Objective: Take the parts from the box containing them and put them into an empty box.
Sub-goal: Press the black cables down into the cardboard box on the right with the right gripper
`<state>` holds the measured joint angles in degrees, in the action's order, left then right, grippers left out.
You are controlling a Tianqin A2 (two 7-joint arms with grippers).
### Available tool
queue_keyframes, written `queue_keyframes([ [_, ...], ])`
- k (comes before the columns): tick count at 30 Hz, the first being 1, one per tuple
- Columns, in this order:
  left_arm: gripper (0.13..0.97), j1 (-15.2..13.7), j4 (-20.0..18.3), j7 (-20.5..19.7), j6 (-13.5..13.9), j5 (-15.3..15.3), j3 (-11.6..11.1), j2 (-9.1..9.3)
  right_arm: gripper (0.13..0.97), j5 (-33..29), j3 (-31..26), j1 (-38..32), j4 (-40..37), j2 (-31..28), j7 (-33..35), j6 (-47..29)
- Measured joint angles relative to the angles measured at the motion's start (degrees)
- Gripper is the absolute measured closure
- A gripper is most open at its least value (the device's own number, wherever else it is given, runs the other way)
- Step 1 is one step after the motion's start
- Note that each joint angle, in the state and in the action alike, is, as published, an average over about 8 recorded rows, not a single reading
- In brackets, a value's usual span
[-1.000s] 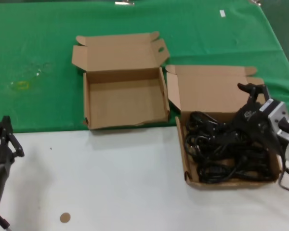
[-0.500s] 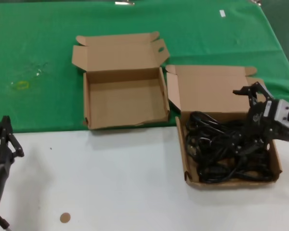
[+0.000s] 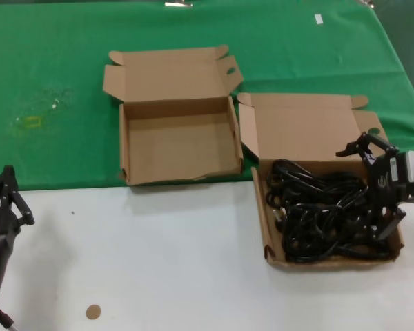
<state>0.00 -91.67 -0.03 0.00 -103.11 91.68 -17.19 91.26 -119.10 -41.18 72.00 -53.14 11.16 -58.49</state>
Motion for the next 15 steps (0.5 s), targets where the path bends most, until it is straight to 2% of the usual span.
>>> queue_keyframes([
  [15,0.953,0.00,0.00,0.00,0.00,0.00,0.00,0.00,0.129,-2.22,1.40,-3.69,-1.88,0.87,2.21,-9.25],
])
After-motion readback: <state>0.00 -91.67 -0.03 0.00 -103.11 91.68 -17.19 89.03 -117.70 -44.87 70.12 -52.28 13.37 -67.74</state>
